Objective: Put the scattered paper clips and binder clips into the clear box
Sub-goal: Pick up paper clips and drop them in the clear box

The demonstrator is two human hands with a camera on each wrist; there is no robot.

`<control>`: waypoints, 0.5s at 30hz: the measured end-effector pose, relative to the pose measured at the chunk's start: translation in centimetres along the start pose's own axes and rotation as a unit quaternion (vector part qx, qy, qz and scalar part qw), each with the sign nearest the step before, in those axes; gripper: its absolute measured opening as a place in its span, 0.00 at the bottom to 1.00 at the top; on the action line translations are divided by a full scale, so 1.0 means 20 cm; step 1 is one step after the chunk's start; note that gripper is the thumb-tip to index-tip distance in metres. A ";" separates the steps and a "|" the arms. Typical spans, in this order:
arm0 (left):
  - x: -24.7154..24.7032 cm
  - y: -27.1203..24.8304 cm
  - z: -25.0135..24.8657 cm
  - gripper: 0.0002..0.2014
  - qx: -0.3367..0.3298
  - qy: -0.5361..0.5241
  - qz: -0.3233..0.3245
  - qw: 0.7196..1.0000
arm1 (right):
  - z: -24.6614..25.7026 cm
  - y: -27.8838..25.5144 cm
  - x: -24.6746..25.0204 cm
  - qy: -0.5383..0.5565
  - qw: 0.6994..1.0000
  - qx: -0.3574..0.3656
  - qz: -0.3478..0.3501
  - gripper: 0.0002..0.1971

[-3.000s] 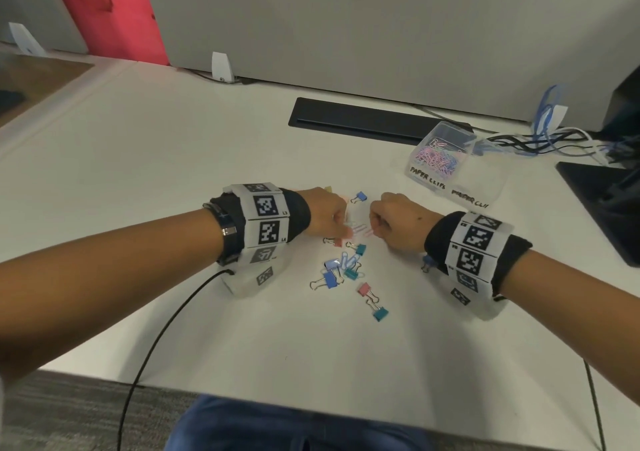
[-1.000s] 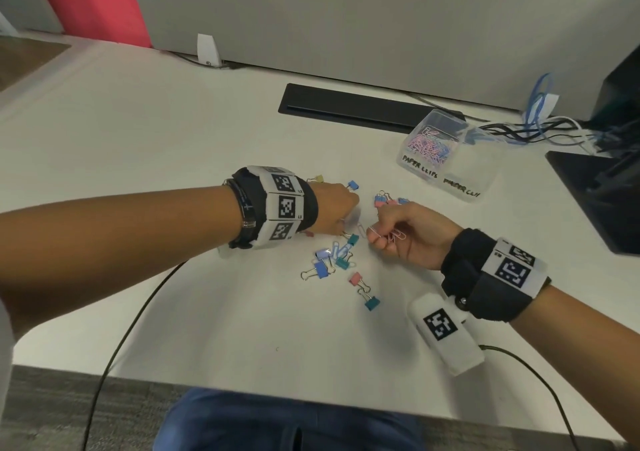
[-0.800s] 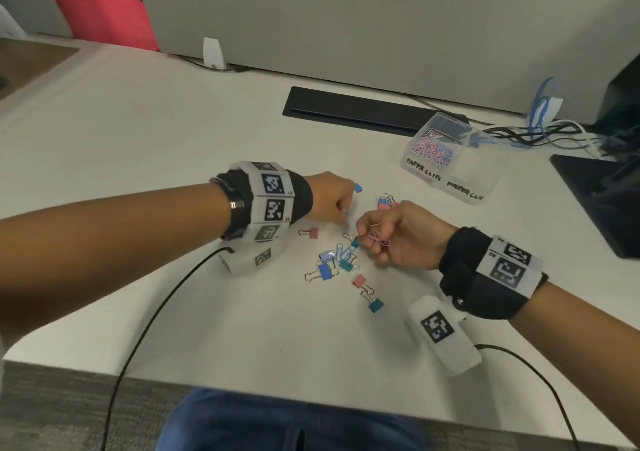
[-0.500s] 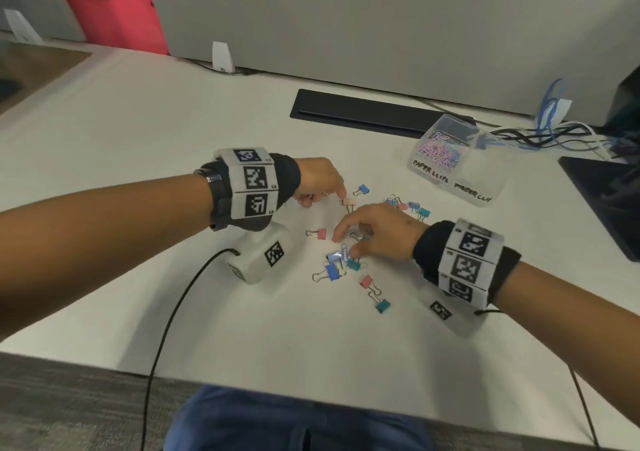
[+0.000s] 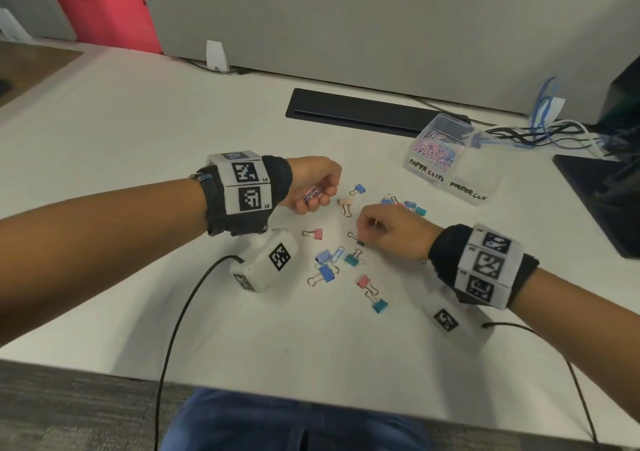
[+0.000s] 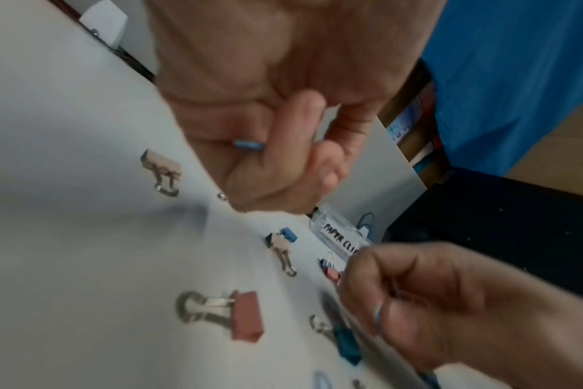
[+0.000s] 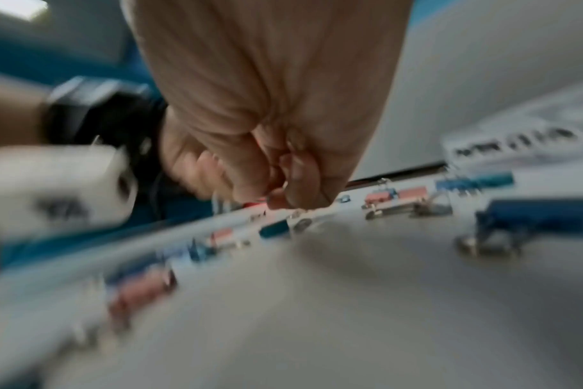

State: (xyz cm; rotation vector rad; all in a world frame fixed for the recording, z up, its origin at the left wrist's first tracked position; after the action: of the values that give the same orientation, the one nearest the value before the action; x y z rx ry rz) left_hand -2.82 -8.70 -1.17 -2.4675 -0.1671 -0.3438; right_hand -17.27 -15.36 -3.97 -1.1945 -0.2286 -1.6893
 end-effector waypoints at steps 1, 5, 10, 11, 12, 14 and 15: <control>-0.01 -0.01 0.00 0.18 0.002 0.036 0.011 0.999 | -0.03 -0.01 0.02 0.084 0.996 -0.024 -0.010 0.12; -0.11 -0.03 0.01 0.20 -0.026 0.330 0.051 0.942 | -0.14 -0.04 0.11 0.448 0.887 -0.115 -0.008 0.11; -0.23 -0.04 0.01 0.17 -0.047 0.503 0.051 0.861 | -0.15 -0.02 0.15 0.528 0.830 -0.180 0.010 0.14; -0.24 -0.04 0.00 0.17 -0.048 0.515 0.047 0.855 | -0.14 -0.01 0.14 0.498 0.847 -0.185 -0.001 0.16; -0.25 -0.03 -0.01 0.17 -0.050 0.526 0.045 0.848 | -0.12 0.00 0.13 0.439 0.879 -0.186 -0.016 0.17; -0.27 -0.03 -0.01 0.17 -0.054 0.541 0.050 0.838 | -0.06 -0.01 0.11 0.211 0.960 -0.180 -0.046 0.18; -0.28 -0.03 -0.01 0.18 -0.055 0.545 0.054 0.835 | -0.05 0.00 0.09 0.086 0.980 -0.170 -0.063 0.15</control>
State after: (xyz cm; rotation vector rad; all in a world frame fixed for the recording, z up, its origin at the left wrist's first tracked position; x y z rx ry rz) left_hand -8.29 -8.56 -2.14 -1.9893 0.4808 -1.6456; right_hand -17.89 -16.96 -3.03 -1.2913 0.0974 -1.9878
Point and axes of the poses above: each hand's wrist, its own y-axis towards the middle knuckle, its own x-axis out of the back of the hand, z = x × y, the point moved 2 cm from there along y, towards the middle knuckle, and after that the axes turned 7 degrees about -x, right-handed, at the moved point
